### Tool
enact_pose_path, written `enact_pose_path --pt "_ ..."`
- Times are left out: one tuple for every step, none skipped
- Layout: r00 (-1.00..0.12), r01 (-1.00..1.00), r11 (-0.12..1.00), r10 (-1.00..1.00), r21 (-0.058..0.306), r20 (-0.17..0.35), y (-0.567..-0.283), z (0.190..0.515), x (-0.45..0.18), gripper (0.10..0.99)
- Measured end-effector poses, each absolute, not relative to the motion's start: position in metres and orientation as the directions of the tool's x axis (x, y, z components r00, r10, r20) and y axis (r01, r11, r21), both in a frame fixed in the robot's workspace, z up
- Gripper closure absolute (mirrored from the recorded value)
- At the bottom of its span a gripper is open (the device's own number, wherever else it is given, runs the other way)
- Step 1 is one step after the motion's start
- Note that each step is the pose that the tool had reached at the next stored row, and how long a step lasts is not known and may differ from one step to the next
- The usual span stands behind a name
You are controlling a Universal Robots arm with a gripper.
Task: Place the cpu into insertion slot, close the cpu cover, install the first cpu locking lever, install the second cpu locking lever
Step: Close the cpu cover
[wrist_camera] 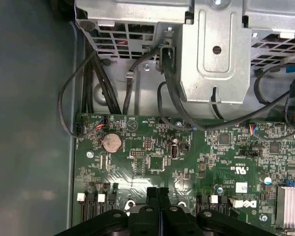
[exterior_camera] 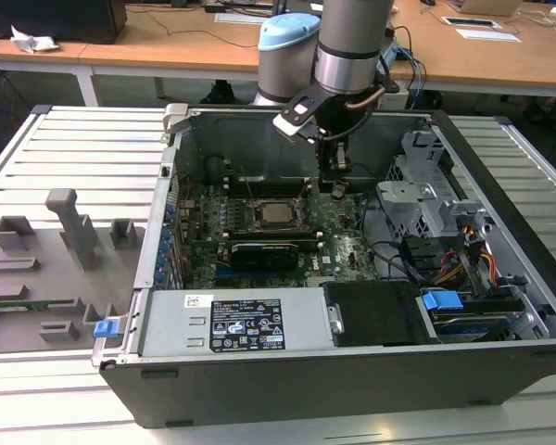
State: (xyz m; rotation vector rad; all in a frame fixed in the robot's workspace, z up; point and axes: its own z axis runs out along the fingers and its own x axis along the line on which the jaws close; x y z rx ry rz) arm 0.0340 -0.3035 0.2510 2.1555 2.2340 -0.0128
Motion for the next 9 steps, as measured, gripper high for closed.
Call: enact_pose_path --pt "-0.035 0.999 0.036 0.999 0.02 -0.032 -0.303 0.251 0.031 0.98" --pt "-0.035 0.999 0.036 0.999 0.02 -0.032 -0.303 0.251 0.03 0.98" --pt "-0.035 0.999 0.036 0.999 0.02 -0.032 -0.303 0.251 0.029 0.98" --pt "-0.036 0.999 0.036 0.999 0.02 -0.032 -0.303 0.251 0.027 0.98" --pt "-0.035 0.999 0.036 0.999 0.02 -0.032 -0.303 0.251 0.025 0.98" --pt "-0.035 0.999 0.036 0.999 0.02 -0.032 -0.303 0.251 0.023 0.98" --pt "-0.035 0.999 0.036 0.999 0.02 -0.032 -0.303 0.251 0.021 0.98" --pt "-0.035 0.999 0.036 0.999 0.02 -0.033 -0.303 0.251 0.02 0.98" --pt "-0.036 0.999 0.036 0.999 0.02 -0.032 -0.303 0.251 0.019 0.98"
